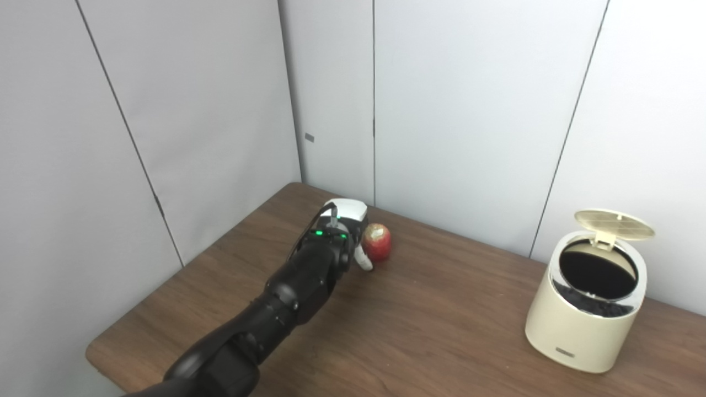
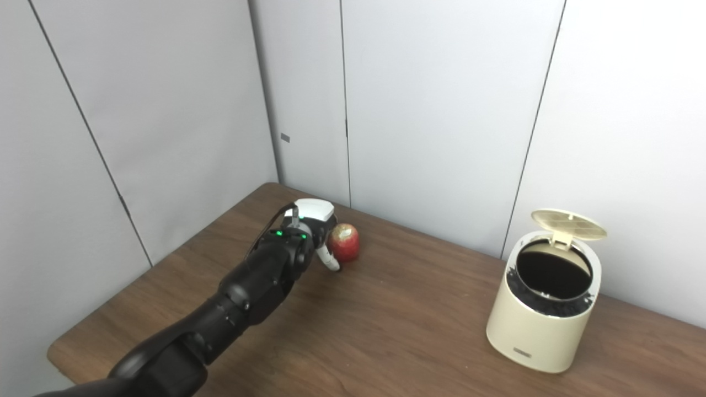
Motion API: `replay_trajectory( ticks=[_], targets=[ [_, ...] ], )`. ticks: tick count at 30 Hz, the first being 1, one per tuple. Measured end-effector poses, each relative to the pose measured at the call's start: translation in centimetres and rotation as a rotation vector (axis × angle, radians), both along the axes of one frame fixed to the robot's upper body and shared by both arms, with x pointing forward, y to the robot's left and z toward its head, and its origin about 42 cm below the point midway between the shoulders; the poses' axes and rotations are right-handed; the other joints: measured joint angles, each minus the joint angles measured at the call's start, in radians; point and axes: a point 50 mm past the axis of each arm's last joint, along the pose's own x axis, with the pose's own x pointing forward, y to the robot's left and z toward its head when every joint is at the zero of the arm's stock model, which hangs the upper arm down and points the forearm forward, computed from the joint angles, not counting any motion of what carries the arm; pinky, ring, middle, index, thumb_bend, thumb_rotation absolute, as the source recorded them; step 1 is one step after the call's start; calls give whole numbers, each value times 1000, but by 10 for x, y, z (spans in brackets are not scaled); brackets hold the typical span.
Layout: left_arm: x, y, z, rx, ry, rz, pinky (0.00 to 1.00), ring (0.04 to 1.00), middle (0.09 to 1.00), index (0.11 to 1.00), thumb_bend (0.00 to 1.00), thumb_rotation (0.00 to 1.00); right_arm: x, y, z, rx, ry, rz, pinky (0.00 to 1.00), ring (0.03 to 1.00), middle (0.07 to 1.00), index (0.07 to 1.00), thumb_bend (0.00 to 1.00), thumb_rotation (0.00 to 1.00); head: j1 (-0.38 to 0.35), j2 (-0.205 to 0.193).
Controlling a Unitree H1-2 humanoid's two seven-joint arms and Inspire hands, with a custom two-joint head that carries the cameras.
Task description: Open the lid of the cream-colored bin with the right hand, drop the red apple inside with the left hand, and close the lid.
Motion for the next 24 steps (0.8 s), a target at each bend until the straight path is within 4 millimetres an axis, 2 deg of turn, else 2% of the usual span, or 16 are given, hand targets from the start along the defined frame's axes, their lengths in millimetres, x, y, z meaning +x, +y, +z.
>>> replay_trajectory(
  ticks=[3, 5, 6, 8, 14, 15, 19, 22, 24],
  targets=[
    [2, 1, 0, 3, 0, 6, 247, 340, 460, 745, 1000, 271, -1, 1, 0, -3, -1, 0, 582, 757, 807, 795, 468, 953, -5, 0],
    [2, 0, 0, 9, -3, 3, 323, 453, 569, 759, 1000, 277, -1, 2, 0, -8, -2, -1, 590, 760, 809, 797, 484, 964, -6, 0],
    [3, 0, -1, 12, -7, 2, 395, 549, 648, 758, 1000, 271, -1, 2, 0, -10, -3, -1, 588, 759, 809, 797, 488, 967, -8, 2],
    [5, 2, -1, 18, -12, 10, 442, 607, 698, 746, 1000, 275, -1, 2, 0, -10, -5, -3, 581, 756, 809, 799, 496, 975, -8, 2],
    [7, 1, -2, 61, -49, 10, 387, 545, 654, 723, 1000, 299, -1, 3, 0, -10, 4, 1, 567, 758, 809, 801, 535, 1000, -14, 2],
    [7, 1, -2, 64, -54, 10, 365, 519, 634, 687, 1000, 296, -1, 3, 0, -11, 5, 1, 563, 754, 808, 800, 538, 1000, -15, 2],
    [8, 1, -4, 67, -66, 14, 381, 525, 651, 726, 1000, 312, -2, 6, 0, -5, 3, -5, 552, 748, 805, 796, 551, 1000, -23, 2],
    [9, 0, -3, 47, -68, 18, 450, 604, 713, 810, 1000, 287, -3, 8, 0, -5, 3, -1, 555, 752, 805, 796, 550, 1000, -26, 3],
    [9, -2, -3, 27, -68, 18, 608, 766, 839, 871, 1000, 270, -4, 9, 0, -5, 6, 3, 544, 742, 801, 797, 557, 1000, -28, 3]
  ],
)
